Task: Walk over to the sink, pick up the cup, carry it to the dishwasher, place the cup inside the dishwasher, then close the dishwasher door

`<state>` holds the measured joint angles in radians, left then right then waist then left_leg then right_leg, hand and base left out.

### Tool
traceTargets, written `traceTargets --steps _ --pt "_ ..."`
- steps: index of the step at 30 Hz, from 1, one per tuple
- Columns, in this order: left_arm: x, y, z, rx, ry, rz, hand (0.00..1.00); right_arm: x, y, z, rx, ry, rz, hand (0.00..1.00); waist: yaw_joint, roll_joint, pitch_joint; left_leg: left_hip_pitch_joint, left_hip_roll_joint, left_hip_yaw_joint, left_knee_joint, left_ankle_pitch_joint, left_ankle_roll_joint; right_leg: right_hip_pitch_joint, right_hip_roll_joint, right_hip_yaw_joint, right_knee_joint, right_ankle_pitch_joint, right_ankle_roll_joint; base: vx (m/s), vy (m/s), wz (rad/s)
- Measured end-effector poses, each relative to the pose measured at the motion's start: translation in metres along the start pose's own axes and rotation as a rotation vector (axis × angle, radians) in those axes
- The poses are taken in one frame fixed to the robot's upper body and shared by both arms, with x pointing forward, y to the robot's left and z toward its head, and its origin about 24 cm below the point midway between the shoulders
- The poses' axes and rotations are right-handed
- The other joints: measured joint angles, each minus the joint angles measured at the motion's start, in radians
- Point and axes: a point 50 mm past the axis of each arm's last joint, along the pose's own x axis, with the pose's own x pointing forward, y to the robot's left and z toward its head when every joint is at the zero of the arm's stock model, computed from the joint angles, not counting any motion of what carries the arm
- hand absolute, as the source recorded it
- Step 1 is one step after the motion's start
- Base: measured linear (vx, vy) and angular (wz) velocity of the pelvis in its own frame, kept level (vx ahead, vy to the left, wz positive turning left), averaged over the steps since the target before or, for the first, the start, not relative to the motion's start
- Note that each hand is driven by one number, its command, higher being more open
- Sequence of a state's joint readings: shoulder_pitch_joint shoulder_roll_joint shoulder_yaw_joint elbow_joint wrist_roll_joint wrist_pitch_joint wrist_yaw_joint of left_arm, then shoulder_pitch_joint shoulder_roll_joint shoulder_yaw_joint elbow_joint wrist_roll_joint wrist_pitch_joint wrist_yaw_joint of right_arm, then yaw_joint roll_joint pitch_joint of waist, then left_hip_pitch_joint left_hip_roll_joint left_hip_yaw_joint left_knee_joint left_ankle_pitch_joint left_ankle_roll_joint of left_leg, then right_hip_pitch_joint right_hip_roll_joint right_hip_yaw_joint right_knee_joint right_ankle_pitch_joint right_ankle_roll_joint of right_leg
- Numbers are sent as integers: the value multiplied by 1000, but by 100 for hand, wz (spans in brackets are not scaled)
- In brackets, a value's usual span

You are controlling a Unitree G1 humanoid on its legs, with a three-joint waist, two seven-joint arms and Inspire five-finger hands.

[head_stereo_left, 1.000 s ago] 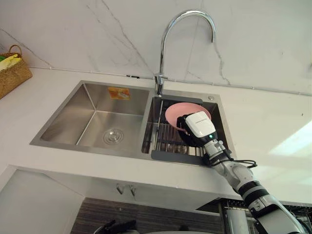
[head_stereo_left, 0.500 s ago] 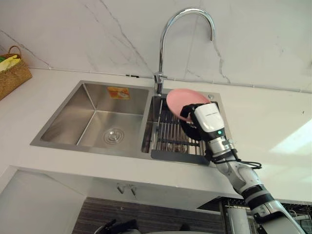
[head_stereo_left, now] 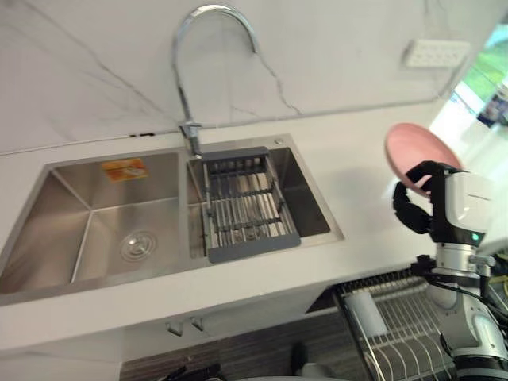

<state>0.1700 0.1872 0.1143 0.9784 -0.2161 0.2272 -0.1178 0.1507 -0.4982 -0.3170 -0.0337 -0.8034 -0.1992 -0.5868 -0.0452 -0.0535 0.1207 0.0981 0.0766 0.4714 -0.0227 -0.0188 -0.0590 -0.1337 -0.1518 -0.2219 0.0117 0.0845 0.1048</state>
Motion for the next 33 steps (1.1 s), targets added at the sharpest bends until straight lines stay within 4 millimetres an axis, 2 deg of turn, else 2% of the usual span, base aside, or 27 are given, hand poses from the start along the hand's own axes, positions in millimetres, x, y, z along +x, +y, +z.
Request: traceTargets --steps 1,2,3,4,5,6,7,8,9,10,11,12,14,15,17,18,19,23,27,31,33 --pt "0 2 2 -7 11 11 100 -6 -8 -7 -8 30 -11 0 -14 -5 2 7 11 22 0 -1 6 0 -8 -59 9 -50 -1 7 9 -60" --pt "1 1 -2 -19 36 12 100 -10 -13 -11 -3 61 -29 0 -29 10 -3 8 46 50 1 -9 17 -4 -13 -139 50 -91 -32 9 -8 -69" --pt "0 2 -2 -23 41 15 100 -11 -14 -12 9 78 -43 0 -33 4 0 7 58 69 11 -15 17 -24 -30 -179 127 -99 -71 33 -22 -75" --pt "-1 9 -1 -29 41 29 100 -13 -15 -12 40 108 -70 0 -49 -29 0 0 72 94 62 -44 10 -45 -74 -251 292 -81 -132 88 -44 -81" --pt "-2 18 10 -28 14 48 100 -15 -15 -11 50 122 -89 0 -60 -74 -5 -32 73 106 158 -94 1 -49 -77 -273 303 -57 -107 67 -36 -91" --pt "-2 18 12 -29 9 51 100 -14 -14 -10 60 123 -95 0 -53 -85 -6 -51 78 110 184 -112 11 -59 -62 -262 277 -44 -111 12 -24 -129" --pt "-1 17 14 -32 6 53 100 -11 -10 -5 93 125 -107 0 -36 -90 -16 -82 71 119 181 -120 32 -58 -4 -196 128 37 -99 -94 20 -169" --pt "0 15 18 -65 -18 48 100 -11 -6 1 134 136 -120 0 -24 -84 -22 -92 92 190 171 -101 24 -62 3 -215 147 -26 -129 -76 29 -155" --pt "1 13 19 -81 -24 45 100 -14 -3 2 145 144 -117 0 -27 -81 -20 -100 103 204 187 -102 25 -61 -12 -253 230 -94 -134 -24 6 -118" --pt "0 14 21 -92 -37 64 100 -18 4 5 170 153 -93 0 -27 -80 -21 -115 131 228 243 -112 38 -19 -27 -292 291 -147 -113 30 -30 -71" --pt "0 16 23 -96 -51 75 100 -19 10 8 188 144 -72 0 -21 -81 -22 -130 155 248 295 -128 48 16 -20 -297 251 -137 -98 17 -91 -83" --pt "0 18 24 -127 -65 87 100 -19 17 17 227 110 -47 0 -18 -80 -21 -140 184 281 350 -144 46 56 18 -283 141 -105 -90 -44 -143 -79" --pt "0 19 22 -170 -75 95 100 -19 26 28 278 69 -14 0 2 -77 -20 -133 202 304 382 -162 39 120 62 -265 -19 -55 -72 -108 -143 -66" --pt "0 17 22 -223 -81 102 100 -22 35 35 314 52 30 0 7 -61 -13 -139 229 311 407 -179 30 137 95 -251 -81 -20 -83 -104 -70 -37" --pt "0 16 22 -275 -86 100 100 -30 45 38 330 63 97 0 9 -53 -6 -141 235 308 399 -179 22 135 110 -250 -95 -7 -93 -131 -15 -8" --pt "0 14 19 -285 -80 96 100 -36 51 39 342 83 136 0 15 -48 -3 -137 233 307 384 -167 9 134 111 -249 -95 -3 -97 -136 13 1" --pt "0 14 19 -285 -79 94 100 -38 52 39 345 88 142 0 17 -47 -2 -135 231 307 380 -165 8 135 111 -249 -96 -3 -97 -109 30 0" --pt "1 9 7 -288 -61 78 100 -55 59 38 352 137 197 0 27 -39 8 -125 199 295 337 -134 16 139 95 -261 -98 8 -97 -85 72 10" --pt "1 7 5 -301 -63 61 100 -70 71 33 336 196 262 0 31 -28 17 -124 182 269 324 -127 22 153 81 -285 -101 13 -92 -69 128 23" --pt "1 1 6 -313 -79 37 100 -93 89 27 321 328 350 0 34 -6 45 -119 172 251 327 -126 24 173 70 -307 -101 12 -86 -45 133 16" --pt "2 -5 6 -327 -83 19 100 -109 98 18 279 402 419 0 42 17 60 -120 169 241 331 -129 27 180 66 -315 -101 13 -83 -20 125 11"
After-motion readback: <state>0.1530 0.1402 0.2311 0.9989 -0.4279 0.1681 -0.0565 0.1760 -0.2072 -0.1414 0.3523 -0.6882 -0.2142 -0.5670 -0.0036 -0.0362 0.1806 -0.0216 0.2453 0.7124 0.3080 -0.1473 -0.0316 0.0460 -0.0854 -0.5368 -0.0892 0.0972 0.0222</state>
